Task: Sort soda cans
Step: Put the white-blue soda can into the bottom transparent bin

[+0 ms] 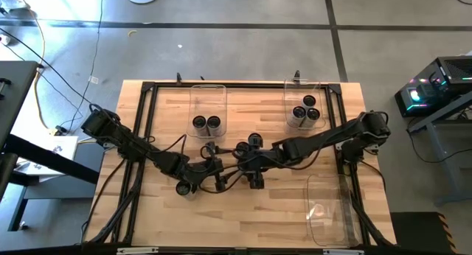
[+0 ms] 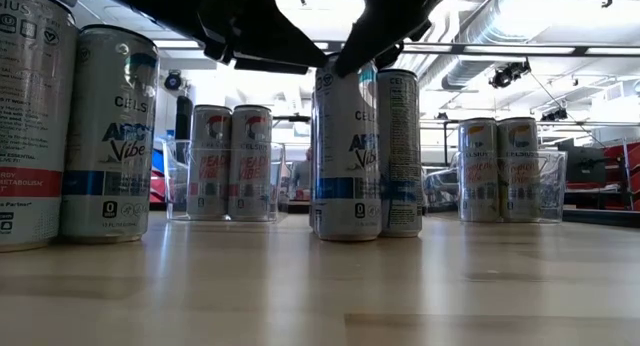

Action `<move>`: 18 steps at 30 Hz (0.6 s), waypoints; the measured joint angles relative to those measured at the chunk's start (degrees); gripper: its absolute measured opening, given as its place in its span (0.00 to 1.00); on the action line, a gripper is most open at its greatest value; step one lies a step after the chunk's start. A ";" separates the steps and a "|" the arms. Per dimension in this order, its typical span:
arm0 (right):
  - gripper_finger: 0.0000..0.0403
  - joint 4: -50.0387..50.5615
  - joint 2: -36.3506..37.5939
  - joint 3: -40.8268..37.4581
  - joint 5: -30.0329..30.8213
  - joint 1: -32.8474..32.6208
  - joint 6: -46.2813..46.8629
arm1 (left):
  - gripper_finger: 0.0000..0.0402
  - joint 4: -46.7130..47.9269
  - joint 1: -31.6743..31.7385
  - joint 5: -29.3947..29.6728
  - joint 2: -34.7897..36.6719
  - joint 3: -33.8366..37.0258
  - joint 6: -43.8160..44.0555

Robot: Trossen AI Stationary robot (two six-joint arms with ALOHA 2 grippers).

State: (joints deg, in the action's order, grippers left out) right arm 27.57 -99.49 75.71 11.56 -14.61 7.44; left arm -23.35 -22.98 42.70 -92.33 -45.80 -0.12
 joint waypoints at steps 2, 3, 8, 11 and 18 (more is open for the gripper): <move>0.71 -0.51 -1.22 0.10 0.79 -0.02 -0.14 | 0.85 0.01 0.00 0.05 0.00 0.00 0.00; 0.71 -0.62 -1.69 0.12 1.54 -0.20 -0.12 | 0.85 0.02 0.00 0.13 -0.01 0.00 0.03; 0.70 -0.87 -2.27 0.13 4.14 -1.17 0.66 | 0.85 0.04 0.00 0.18 -0.02 0.00 0.35; 0.66 -0.73 -2.13 0.08 4.60 -1.49 1.92 | 0.85 -0.03 0.00 0.27 -0.02 0.00 0.53; 0.61 0.65 -2.19 1.71 6.97 -2.73 5.55 | 0.85 -0.38 -2.52 6.00 2.31 0.03 2.15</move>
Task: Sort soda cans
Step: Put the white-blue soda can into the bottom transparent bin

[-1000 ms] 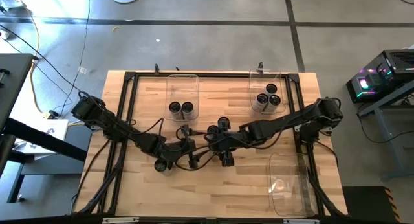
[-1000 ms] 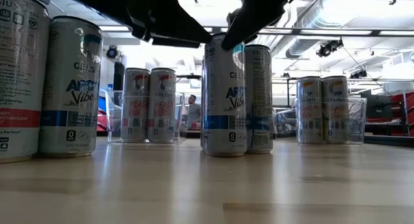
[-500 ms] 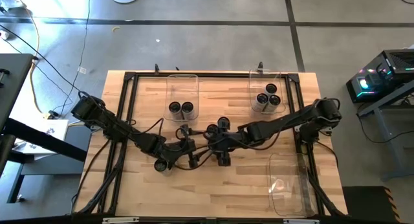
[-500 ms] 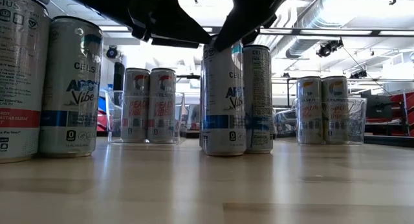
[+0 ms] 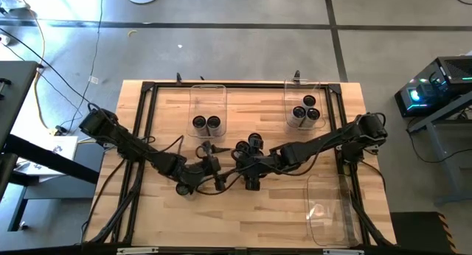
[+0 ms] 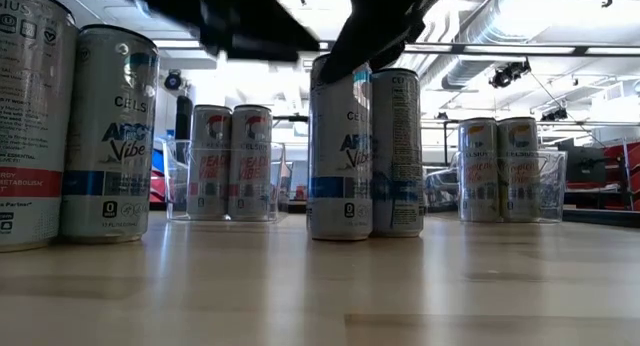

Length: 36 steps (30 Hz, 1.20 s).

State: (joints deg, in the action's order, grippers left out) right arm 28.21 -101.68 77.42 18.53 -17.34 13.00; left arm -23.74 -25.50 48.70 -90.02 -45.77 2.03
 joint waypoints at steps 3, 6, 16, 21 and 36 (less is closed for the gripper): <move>0.61 3.16 -0.11 2.78 -0.73 -1.06 0.66 | 0.85 -0.04 -2.29 3.29 2.95 -0.09 -1.13; 0.61 5.08 -0.04 6.46 -1.06 -2.04 0.87 | 0.85 0.27 -4.46 5.39 5.72 -0.07 -2.54; 0.61 13.84 0.75 18.05 5.66 -7.01 1.56 | 0.85 2.72 -8.01 12.38 8.33 -0.07 -4.74; 0.61 28.68 0.89 25.87 11.49 -14.20 11.86 | 0.85 5.90 -8.28 14.55 8.33 -0.05 -1.34; 0.61 61.59 1.22 31.06 28.56 -40.84 72.47 | 0.85 4.03 -8.01 15.05 8.33 -0.05 -3.34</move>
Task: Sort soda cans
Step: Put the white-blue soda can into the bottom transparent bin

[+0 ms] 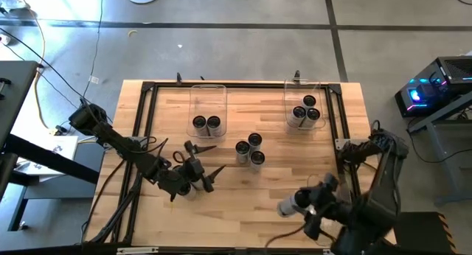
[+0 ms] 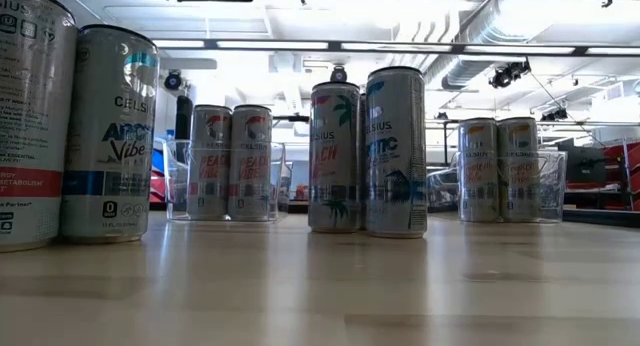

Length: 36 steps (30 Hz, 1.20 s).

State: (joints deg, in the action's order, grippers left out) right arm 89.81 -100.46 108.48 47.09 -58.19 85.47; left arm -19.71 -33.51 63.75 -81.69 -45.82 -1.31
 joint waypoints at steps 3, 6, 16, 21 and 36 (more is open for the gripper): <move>0.61 0.10 -0.03 -2.22 -1.12 -1.60 5.50 | 0.85 -0.78 0.57 -0.04 0.00 0.01 -0.91; 0.61 0.15 0.00 -3.69 -5.28 -1.98 7.66 | 0.85 -1.81 1.05 -0.03 0.00 0.00 -2.06; 0.61 0.19 2.98 -4.91 -12.59 -2.57 8.73 | 0.85 -2.59 1.64 -0.25 0.00 0.02 -2.50; 0.61 0.31 5.43 -5.62 -15.97 -4.08 9.98 | 0.85 -2.55 1.64 -0.27 0.00 0.00 -2.39; 0.61 0.21 12.46 -20.67 -29.09 -11.03 26.38 | 0.85 -2.59 1.64 -0.36 0.00 0.00 -2.39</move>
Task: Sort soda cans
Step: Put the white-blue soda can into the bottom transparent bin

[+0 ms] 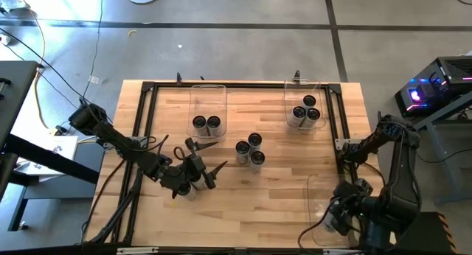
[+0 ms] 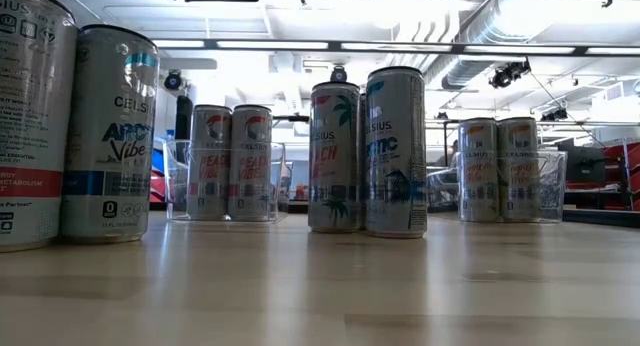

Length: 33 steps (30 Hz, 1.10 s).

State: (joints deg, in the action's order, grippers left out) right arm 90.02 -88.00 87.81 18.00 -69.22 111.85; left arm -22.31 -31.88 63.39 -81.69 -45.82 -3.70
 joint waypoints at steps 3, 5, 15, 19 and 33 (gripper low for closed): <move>0.61 0.02 0.63 -4.77 -4.74 -1.44 4.01 | 0.85 -0.20 0.11 0.00 0.00 0.02 0.00; 0.61 0.07 0.71 -6.91 -5.22 -2.41 6.03 | 0.85 -0.33 0.42 -0.02 0.00 0.00 0.00; 0.61 -0.84 0.05 -10.45 -4.56 -5.73 11.05 | 0.85 -0.44 1.55 0.01 0.00 0.00 0.00; 0.61 -2.96 -0.99 -10.35 -4.46 -6.69 10.78 | 0.85 -0.44 1.55 0.01 0.00 0.00 0.00; 0.61 -10.06 -5.55 -10.06 -3.78 -6.97 7.68 | 0.85 -0.74 1.55 0.20 0.00 0.00 -1.46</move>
State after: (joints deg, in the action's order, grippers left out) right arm 79.95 -93.55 77.76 14.22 -76.18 119.52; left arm -23.04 -30.33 63.59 -81.69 -45.82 -5.17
